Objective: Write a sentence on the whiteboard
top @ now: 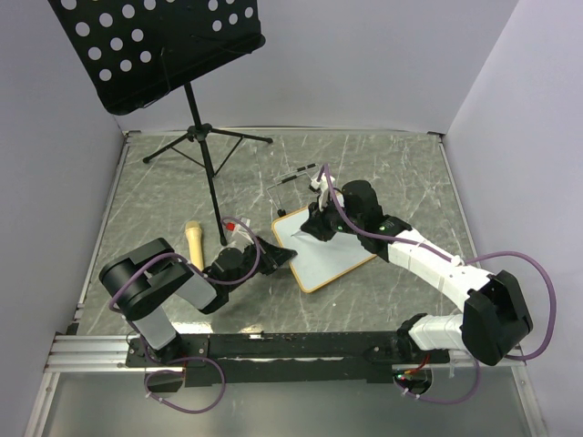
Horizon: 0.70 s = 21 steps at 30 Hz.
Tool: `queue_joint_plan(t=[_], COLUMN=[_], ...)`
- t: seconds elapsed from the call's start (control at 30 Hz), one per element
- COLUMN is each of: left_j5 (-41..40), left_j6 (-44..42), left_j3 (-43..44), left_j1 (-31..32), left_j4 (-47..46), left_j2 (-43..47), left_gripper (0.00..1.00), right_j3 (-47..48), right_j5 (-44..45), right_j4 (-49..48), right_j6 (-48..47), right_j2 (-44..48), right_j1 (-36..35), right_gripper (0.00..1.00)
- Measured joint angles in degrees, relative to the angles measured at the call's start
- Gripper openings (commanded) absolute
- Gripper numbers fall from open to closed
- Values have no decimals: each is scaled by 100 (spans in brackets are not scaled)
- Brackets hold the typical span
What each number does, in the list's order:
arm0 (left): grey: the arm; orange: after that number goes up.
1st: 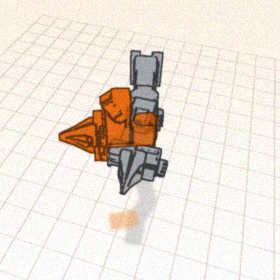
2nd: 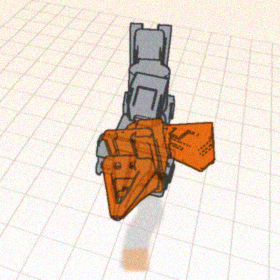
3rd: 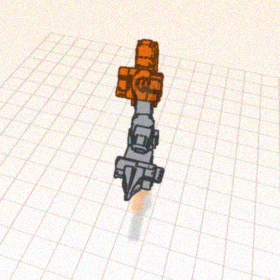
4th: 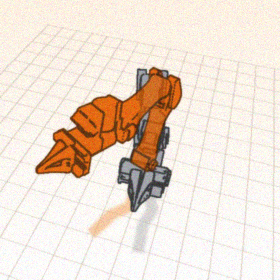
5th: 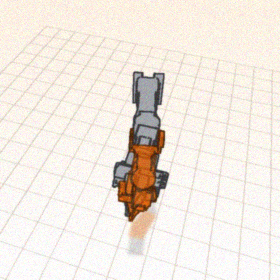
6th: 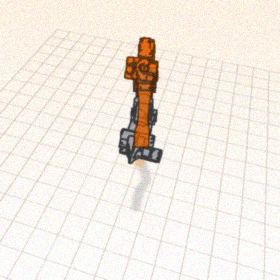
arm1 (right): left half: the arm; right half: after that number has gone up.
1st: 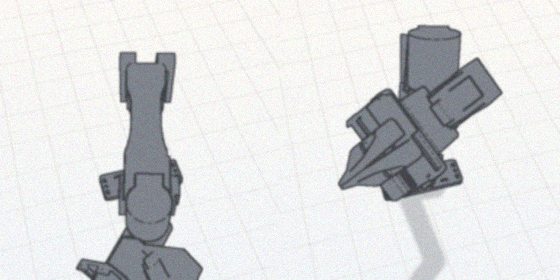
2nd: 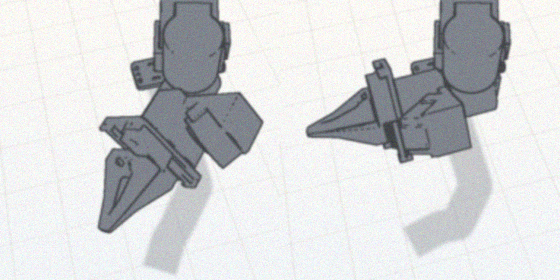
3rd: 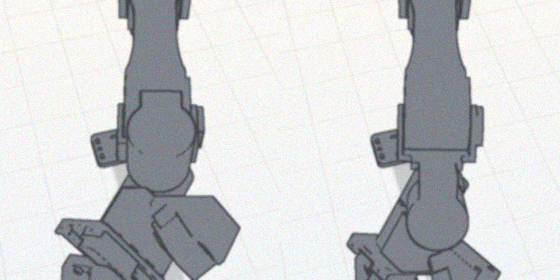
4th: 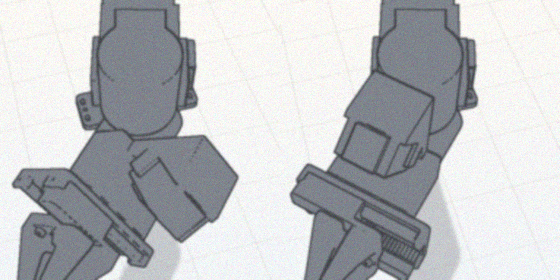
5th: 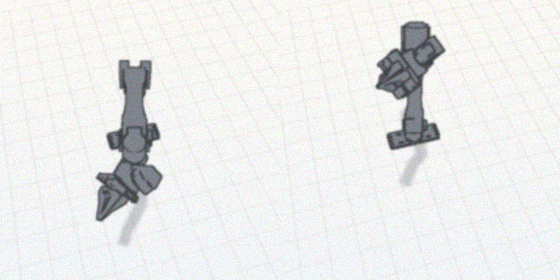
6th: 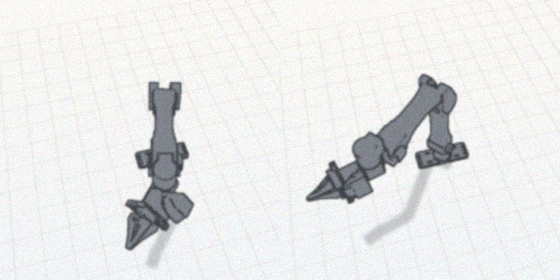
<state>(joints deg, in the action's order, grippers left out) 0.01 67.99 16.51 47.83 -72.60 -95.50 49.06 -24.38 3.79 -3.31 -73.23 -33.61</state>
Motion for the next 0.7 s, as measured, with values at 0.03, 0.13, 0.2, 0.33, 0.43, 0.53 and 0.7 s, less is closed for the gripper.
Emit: queue_joint_plan(t=[0.03,0.13,0.2,0.33,0.43,0.53,0.7], left_j5=[0,-2,-4,-4,-7,-7,-7], left_j6=[0,2,2,7,7,7,2], left_j3=[0,0,0,0,0,0,0], left_j1=[0,0,0,0,0,0,0], left_j4=[0,2,2,4,4,4,-2], left_j2=[0,0,0,0,-2,-2,-2], left_gripper=[1,1,1,1,1,1,1], right_j3=[0,7,13,13,13,13,13], right_j5=[15,98,131,186,155,74,-70], right_j4=[0,0,0,2,0,0,2], right_j6=[-2,-20,-26,-39,-55,-72,-83], right_j2=[0,0,0,-2,-2,-2,0], right_j1=[0,0,0,0,0,9,11], right_gripper=[0,0,0,0,0,0,0])
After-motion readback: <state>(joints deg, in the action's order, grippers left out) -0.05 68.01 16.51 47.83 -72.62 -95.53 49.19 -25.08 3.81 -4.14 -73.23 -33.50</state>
